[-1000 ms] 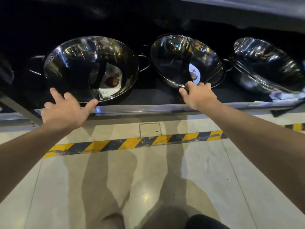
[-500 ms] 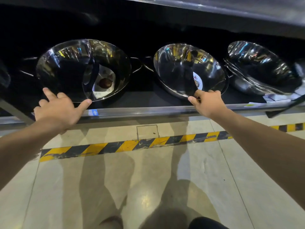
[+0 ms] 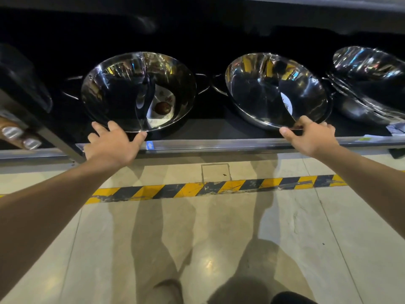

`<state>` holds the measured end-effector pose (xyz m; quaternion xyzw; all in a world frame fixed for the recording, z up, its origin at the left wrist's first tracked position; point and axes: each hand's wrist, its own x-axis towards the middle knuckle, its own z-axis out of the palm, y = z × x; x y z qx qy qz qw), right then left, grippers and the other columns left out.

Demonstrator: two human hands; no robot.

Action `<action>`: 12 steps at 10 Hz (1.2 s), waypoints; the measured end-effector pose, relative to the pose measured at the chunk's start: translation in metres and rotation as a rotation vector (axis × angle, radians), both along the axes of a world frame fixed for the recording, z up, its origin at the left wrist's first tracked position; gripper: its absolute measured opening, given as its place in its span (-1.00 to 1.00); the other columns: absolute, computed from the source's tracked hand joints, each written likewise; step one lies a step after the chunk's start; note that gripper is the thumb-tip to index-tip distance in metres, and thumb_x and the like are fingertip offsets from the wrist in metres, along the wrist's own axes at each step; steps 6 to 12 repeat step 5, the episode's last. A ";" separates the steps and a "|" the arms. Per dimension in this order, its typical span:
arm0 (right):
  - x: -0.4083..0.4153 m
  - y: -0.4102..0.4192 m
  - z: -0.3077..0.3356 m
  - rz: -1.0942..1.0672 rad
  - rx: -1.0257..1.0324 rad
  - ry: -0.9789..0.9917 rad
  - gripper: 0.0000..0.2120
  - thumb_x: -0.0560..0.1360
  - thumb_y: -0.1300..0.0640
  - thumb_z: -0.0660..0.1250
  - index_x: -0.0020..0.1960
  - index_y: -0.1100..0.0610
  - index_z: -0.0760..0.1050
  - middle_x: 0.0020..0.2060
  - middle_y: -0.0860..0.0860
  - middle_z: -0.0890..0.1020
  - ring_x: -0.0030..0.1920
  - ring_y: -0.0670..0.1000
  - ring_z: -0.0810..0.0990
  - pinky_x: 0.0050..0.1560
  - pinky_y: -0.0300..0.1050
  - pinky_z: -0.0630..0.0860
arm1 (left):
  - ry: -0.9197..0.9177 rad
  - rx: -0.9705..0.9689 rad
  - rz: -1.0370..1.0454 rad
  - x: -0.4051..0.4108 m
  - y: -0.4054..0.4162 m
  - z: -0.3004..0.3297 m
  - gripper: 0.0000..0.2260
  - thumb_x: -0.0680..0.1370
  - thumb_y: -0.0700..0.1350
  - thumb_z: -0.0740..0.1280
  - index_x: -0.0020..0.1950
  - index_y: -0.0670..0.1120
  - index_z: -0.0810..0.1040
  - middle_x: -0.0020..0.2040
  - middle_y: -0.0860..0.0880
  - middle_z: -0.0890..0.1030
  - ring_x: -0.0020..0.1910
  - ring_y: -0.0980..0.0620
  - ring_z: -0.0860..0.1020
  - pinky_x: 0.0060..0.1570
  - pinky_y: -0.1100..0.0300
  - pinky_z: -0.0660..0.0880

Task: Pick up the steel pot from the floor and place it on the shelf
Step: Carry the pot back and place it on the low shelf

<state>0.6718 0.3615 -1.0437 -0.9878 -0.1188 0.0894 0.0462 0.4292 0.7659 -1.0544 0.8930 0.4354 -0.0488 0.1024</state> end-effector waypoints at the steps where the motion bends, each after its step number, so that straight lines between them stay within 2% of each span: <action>1: 0.006 -0.007 0.003 -0.007 0.009 0.024 -0.42 0.41 -0.55 0.05 0.09 -0.08 0.35 0.16 0.28 0.54 0.30 0.34 0.32 0.25 0.14 0.23 | -0.015 -0.004 0.003 0.002 0.000 -0.002 -0.07 0.46 0.47 0.05 0.55 -0.21 0.08 0.56 -0.36 0.03 0.45 -0.42 0.18 0.28 -0.33 0.28; 3: 0.009 -0.005 0.009 -0.031 -0.086 0.102 -0.33 0.46 -0.51 0.06 0.32 -0.04 0.35 0.31 0.30 0.44 0.39 0.36 0.25 0.32 0.21 0.21 | 0.026 -0.036 -0.006 0.002 0.002 0.002 -0.14 0.47 0.45 0.07 0.55 -0.13 0.08 0.58 -0.31 0.01 0.41 -0.45 0.24 0.22 -0.31 0.35; 4: -0.001 0.008 0.022 -0.042 -0.113 0.070 -0.28 0.48 -0.41 0.22 0.46 0.01 0.22 0.43 0.33 0.29 0.41 0.41 0.19 0.31 0.30 0.29 | 0.072 -0.047 -0.023 -0.002 -0.001 0.019 -0.24 0.50 0.37 0.17 0.51 -0.09 0.14 0.55 -0.29 0.12 0.37 -0.43 0.31 0.18 -0.28 0.38; 5: -0.019 0.030 0.050 0.045 -0.155 0.032 -0.30 0.50 -0.27 0.32 0.48 0.06 0.21 0.38 0.27 0.33 0.37 0.39 0.25 0.24 0.31 0.38 | 0.104 -0.035 -0.099 -0.003 -0.014 0.051 -0.33 0.51 0.33 0.18 0.45 -0.08 0.23 0.44 -0.26 0.31 0.29 -0.38 0.40 0.14 -0.23 0.45; 12: -0.019 0.030 0.050 0.045 -0.155 0.032 -0.30 0.50 -0.27 0.32 0.48 0.06 0.21 0.38 0.27 0.33 0.37 0.39 0.25 0.24 0.31 0.38 | 0.104 -0.035 -0.099 -0.003 -0.014 0.051 -0.33 0.51 0.33 0.18 0.45 -0.08 0.23 0.44 -0.26 0.31 0.29 -0.38 0.40 0.14 -0.23 0.45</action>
